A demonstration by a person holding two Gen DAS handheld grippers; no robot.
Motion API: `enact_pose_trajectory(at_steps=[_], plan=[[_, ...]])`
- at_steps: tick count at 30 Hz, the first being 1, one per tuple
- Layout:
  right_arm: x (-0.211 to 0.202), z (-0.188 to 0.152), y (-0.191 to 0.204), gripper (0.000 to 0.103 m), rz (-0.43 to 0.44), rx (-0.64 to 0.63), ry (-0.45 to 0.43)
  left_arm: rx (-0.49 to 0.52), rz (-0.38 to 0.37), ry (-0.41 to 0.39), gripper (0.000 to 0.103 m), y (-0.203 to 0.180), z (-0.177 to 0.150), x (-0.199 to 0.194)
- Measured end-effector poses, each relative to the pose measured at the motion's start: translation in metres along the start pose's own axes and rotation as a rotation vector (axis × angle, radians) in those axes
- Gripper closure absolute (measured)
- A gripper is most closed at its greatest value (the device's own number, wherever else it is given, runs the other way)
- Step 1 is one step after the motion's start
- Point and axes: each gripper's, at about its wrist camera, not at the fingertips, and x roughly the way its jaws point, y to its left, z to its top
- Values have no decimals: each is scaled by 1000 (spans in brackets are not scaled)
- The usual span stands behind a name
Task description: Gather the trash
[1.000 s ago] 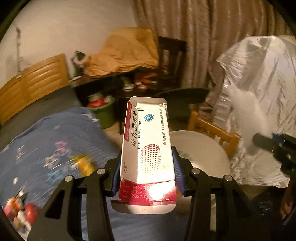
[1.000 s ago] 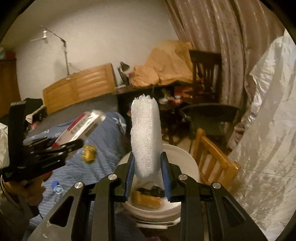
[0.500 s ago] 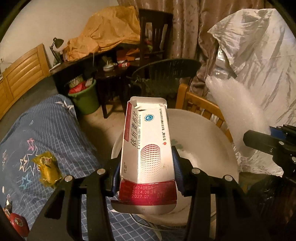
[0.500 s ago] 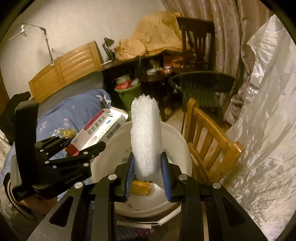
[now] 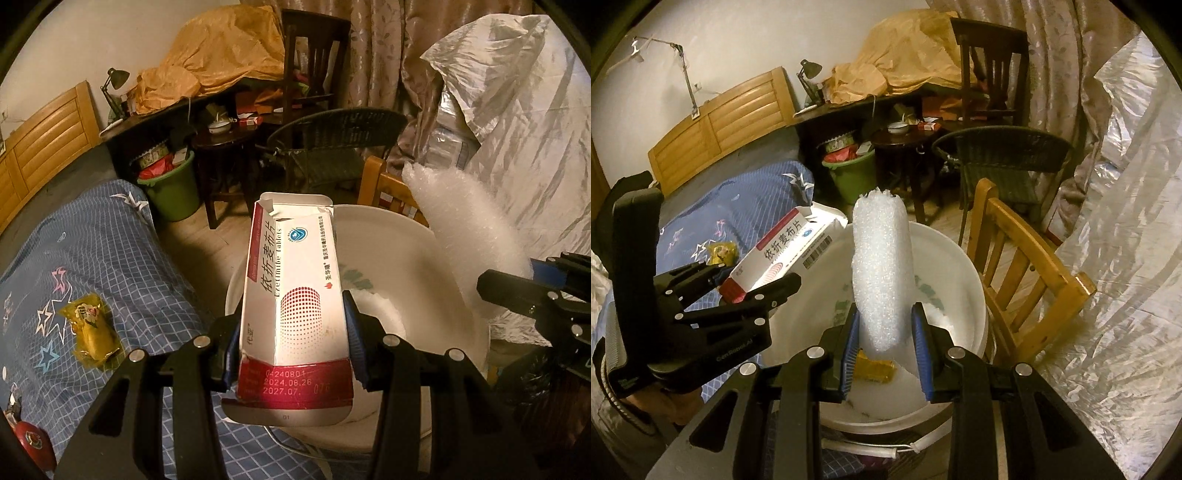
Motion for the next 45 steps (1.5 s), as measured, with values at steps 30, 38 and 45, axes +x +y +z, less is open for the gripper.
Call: enact_pose_trajectory(at_steps=[30, 38, 45], plan=[[4, -4, -9, 58, -42, 16, -34, 13, 53, -38, 45, -5, -1, -2], [-19, -15, 8, 58, -54, -10, -158, -3, 150, -108, 45, 4, -15, -24], [-55, -52, 52, 53, -104, -104, -435, -49, 322, -219, 37, 35, -65, -77]])
